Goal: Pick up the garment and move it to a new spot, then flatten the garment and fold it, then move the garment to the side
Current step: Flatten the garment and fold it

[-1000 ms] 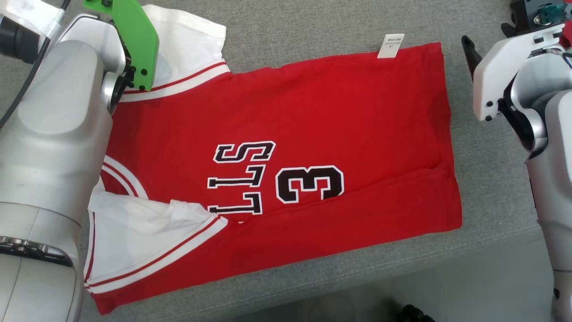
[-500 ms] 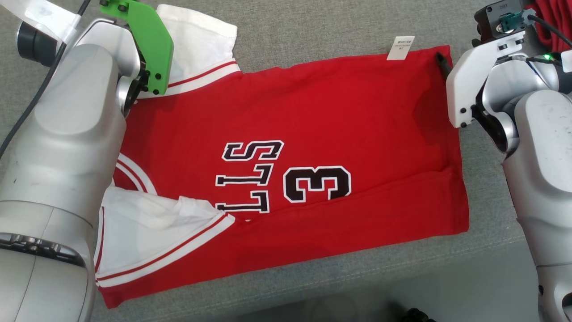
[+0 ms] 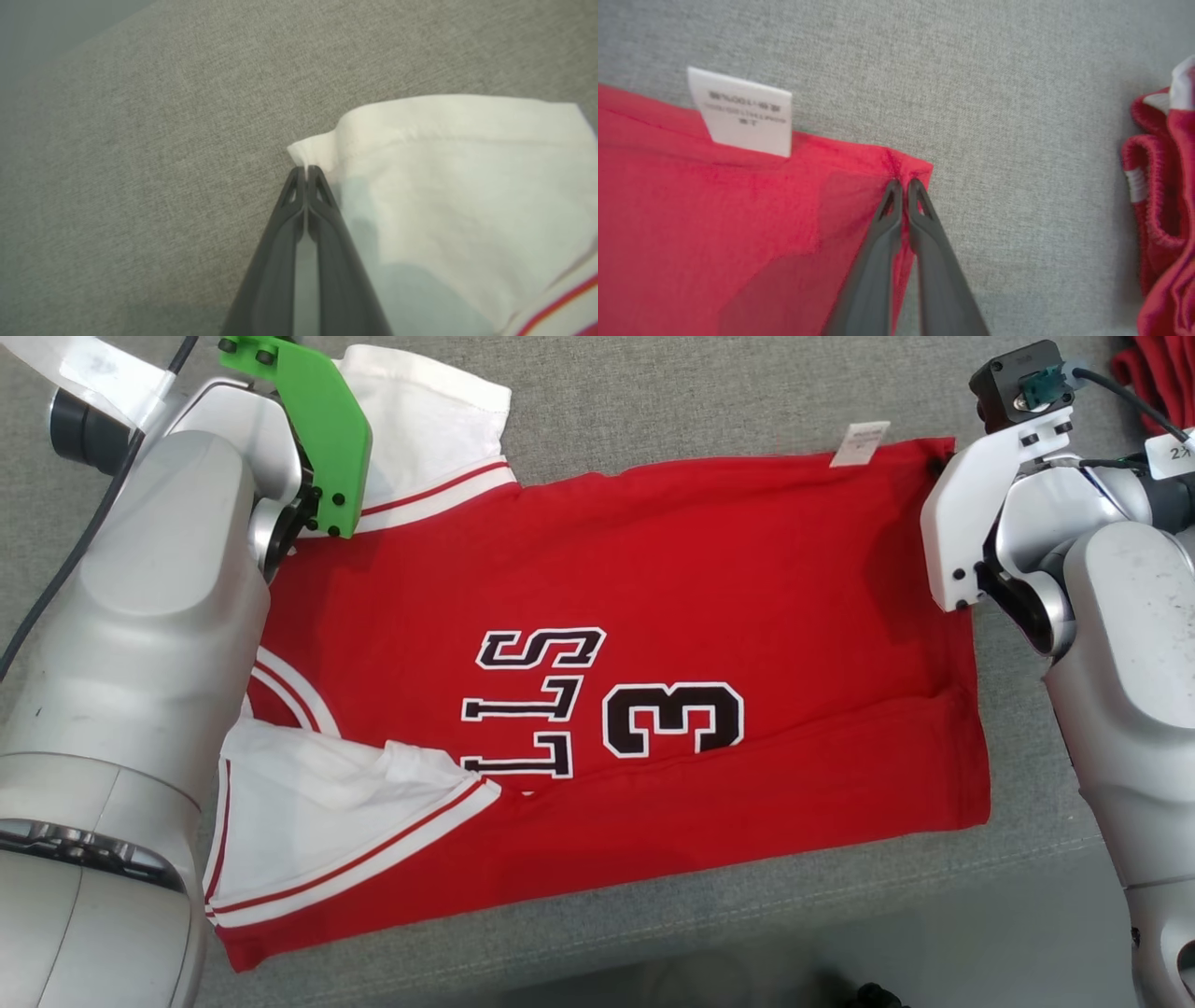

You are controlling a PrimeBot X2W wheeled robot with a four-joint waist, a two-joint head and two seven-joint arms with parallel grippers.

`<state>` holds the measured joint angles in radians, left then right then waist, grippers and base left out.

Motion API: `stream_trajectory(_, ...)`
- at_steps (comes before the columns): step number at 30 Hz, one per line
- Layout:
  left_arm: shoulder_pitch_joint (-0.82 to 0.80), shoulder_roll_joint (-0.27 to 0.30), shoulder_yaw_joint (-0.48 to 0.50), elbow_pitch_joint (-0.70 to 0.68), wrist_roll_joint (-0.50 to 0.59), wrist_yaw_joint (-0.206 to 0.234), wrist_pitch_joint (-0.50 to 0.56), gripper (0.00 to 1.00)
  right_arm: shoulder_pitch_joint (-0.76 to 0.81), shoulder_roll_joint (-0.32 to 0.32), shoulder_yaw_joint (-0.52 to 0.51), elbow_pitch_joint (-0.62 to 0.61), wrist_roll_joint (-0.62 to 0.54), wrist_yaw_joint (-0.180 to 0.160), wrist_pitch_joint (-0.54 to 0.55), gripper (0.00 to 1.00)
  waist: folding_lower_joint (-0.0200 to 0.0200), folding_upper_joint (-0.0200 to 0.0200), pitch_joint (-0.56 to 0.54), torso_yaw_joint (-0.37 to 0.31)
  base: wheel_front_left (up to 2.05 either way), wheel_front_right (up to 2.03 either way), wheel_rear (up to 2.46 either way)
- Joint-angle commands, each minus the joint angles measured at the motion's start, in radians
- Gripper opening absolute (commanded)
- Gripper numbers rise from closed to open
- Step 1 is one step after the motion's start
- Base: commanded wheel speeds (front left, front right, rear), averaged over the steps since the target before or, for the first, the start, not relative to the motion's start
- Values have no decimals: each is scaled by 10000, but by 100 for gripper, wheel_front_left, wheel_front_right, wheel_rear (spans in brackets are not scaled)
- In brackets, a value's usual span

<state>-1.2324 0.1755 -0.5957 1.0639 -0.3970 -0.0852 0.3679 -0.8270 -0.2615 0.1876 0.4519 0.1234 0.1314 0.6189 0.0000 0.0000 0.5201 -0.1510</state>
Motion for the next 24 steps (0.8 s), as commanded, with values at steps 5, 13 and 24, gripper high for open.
stream_trajectory(5,18,18,20,46,-99,195,-513,0,140,-155,-56,14,156,-16,-372,0,0,0,-74,135,0,0,0)
stream_trajectory(13,465,-221,430,-505,-438,729,-2156,0,613,-333,-333,-423,776,-16,-699,0,0,0,-506,630,0,0,0)
stream_trajectory(24,2189,-152,935,-2367,-879,1357,-4293,0,1730,-847,-231,-1263,1207,-15,-1134,0,0,0,-1439,1134,0,0,0)
